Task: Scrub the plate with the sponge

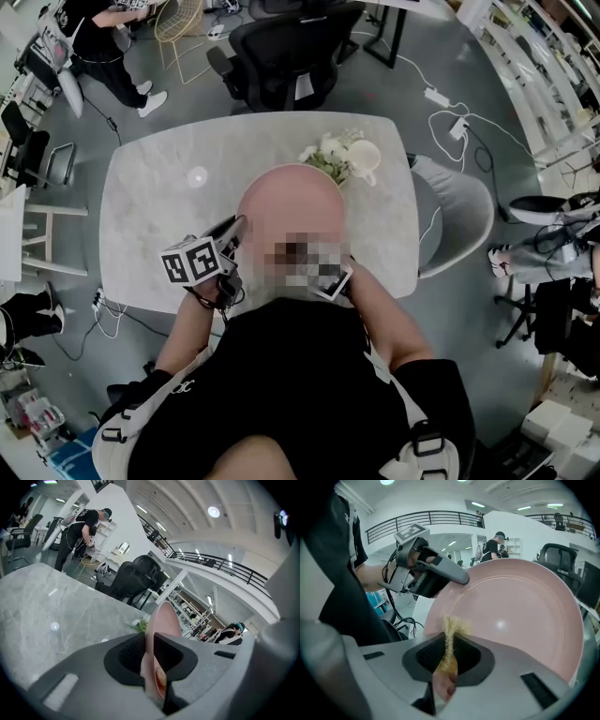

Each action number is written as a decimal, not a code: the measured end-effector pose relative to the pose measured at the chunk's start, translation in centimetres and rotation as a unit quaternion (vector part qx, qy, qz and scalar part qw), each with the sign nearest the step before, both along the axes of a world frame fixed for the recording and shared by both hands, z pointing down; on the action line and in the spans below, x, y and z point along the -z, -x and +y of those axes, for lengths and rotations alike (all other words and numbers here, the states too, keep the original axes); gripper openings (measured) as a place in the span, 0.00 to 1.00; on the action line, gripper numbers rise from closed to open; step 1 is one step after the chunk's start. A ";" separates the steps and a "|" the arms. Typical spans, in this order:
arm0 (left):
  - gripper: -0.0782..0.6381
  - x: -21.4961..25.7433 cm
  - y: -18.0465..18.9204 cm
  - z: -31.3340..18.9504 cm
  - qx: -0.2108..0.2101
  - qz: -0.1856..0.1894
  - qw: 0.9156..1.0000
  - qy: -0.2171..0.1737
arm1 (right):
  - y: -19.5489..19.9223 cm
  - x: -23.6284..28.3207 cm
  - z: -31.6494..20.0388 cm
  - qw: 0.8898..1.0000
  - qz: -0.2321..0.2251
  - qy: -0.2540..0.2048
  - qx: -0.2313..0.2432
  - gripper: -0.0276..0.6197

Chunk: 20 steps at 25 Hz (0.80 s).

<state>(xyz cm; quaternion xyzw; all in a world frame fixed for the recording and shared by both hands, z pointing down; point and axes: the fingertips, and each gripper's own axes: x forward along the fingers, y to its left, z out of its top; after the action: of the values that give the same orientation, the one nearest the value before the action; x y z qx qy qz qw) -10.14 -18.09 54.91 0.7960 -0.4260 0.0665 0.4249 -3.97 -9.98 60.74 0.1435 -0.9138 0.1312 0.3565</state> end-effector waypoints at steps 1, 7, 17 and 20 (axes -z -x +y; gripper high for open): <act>0.19 0.3 -0.2 0.0 -0.007 -0.001 1.000 -0.007 | -0.1 0.0 -0.1 1.000 0.000 -0.003 -0.002 0.12; 0.19 0.9 -0.9 0.7 -0.036 -0.014 0.999 -0.026 | -1.4 1.7 -3.6 0.996 -0.010 -0.030 -0.079 0.12; 0.19 1.0 -1.8 2.0 -0.052 0.001 0.999 -0.016 | -8.2 4.2 -10.7 0.957 -0.010 -0.071 -0.280 0.12; 0.20 1.2 -1.4 2.0 -0.048 0.005 0.999 -0.015 | -10.0 3.6 -11.4 0.945 0.008 -0.068 -0.319 0.12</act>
<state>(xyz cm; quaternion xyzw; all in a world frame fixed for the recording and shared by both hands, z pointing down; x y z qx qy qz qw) -8.74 -16.14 53.69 0.8222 -0.3861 0.0758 0.4113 6.02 -21.33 57.16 0.4523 -0.8242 0.1742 0.2929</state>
